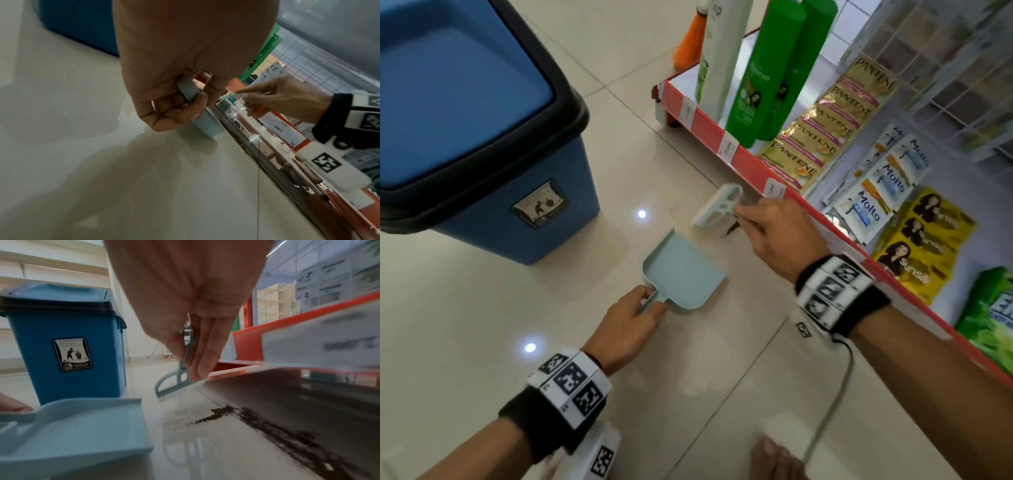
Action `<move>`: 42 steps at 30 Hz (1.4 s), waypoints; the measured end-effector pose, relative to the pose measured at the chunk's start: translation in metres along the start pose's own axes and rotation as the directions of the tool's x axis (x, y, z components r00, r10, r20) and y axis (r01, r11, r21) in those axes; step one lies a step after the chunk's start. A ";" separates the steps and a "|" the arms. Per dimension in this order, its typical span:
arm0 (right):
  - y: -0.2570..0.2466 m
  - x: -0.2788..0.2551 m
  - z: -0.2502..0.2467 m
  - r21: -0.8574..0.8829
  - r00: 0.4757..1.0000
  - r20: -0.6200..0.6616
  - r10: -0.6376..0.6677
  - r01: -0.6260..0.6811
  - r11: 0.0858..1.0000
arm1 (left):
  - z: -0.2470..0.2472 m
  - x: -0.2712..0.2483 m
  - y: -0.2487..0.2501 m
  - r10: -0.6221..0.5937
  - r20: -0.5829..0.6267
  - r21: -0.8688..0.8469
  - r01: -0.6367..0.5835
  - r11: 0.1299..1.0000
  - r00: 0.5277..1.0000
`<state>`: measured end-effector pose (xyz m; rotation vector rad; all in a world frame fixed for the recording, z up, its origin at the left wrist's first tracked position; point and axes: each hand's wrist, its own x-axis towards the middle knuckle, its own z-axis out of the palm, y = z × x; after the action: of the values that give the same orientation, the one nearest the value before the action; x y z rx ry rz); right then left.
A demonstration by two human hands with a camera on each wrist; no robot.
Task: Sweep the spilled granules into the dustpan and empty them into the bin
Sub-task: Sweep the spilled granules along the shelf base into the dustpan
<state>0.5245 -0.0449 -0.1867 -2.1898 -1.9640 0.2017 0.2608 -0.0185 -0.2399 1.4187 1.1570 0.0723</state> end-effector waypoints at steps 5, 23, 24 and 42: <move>-0.009 0.026 0.019 -0.244 0.962 0.019 0.273 -0.261 0.934 | 0.002 0.011 0.004 0.025 -0.011 -0.002 -0.025 1.000 1.000; -0.015 0.002 -0.001 -0.167 0.984 0.033 0.177 -0.170 0.971 | 0.020 0.019 0.007 0.050 0.021 -0.008 -0.049 0.999 0.999; -0.016 0.008 0.003 -0.188 0.982 0.056 0.180 -0.167 0.968 | 0.020 0.018 0.007 0.048 0.017 -0.007 -0.047 0.999 0.999; -0.010 0.013 0.011 -0.186 0.966 0.021 0.258 -0.249 0.950 | 0.022 0.021 0.008 0.021 0.016 -0.037 -0.020 0.999 1.000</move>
<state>0.5139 -0.0307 -0.1949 -2.5763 -1.7799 0.1117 0.2899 -0.0185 -0.2518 1.3968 1.1228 0.0957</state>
